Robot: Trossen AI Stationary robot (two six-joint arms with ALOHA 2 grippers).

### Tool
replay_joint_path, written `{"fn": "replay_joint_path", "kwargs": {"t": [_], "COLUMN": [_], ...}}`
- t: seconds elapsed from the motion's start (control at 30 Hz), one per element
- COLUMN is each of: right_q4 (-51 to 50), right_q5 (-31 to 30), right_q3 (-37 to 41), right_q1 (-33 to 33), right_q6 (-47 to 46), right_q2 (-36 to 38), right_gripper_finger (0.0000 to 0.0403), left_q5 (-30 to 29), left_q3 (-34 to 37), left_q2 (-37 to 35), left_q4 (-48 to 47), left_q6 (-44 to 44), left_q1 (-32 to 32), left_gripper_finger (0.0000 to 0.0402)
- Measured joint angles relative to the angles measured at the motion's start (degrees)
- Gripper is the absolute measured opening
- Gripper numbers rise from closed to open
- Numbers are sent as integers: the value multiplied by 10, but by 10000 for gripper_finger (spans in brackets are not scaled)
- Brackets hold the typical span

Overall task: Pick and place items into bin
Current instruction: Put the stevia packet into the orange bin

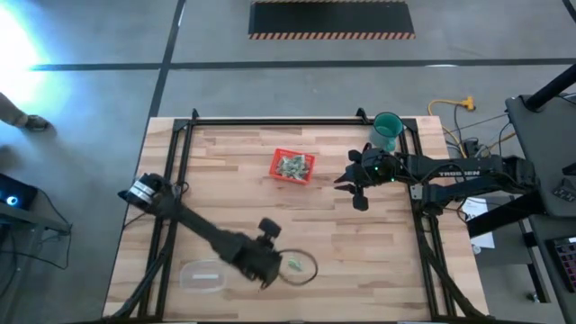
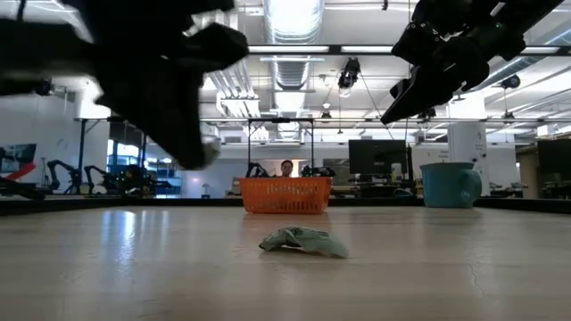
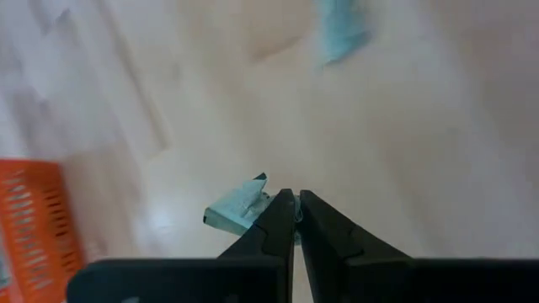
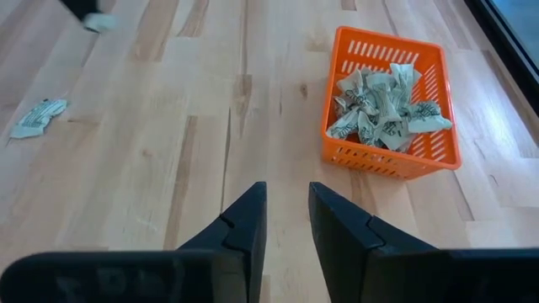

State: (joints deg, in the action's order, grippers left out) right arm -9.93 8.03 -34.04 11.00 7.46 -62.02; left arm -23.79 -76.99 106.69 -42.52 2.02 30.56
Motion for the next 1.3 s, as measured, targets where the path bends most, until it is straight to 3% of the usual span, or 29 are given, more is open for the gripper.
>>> {"fn": "replay_joint_path", "kwargs": {"t": [0.27,0.6,0.8,1.07,1.3], "right_q4": [0,0,24,64,90], "right_q5": [0,0,-1,-2,-6], "right_q3": [6,34,46,66,68], "right_q1": [0,0,0,-11,-38], "right_q6": [-3,-52,-103,-153,-170], "right_q2": [0,0,0,0,0], "right_gripper_finger": [72,68,68,68,68], "left_q5": [-7,-4,25,34,122], "left_q3": [6,28,87,182,235], "left_q2": [-21,-119,-168,-179,-179], "left_q4": [-1,49,162,334,424], "left_q6": [96,178,233,297,284], "left_q1": [-120,-238,-293,-379,-453], "left_gripper_finger": [0,0,0,0,0]}}
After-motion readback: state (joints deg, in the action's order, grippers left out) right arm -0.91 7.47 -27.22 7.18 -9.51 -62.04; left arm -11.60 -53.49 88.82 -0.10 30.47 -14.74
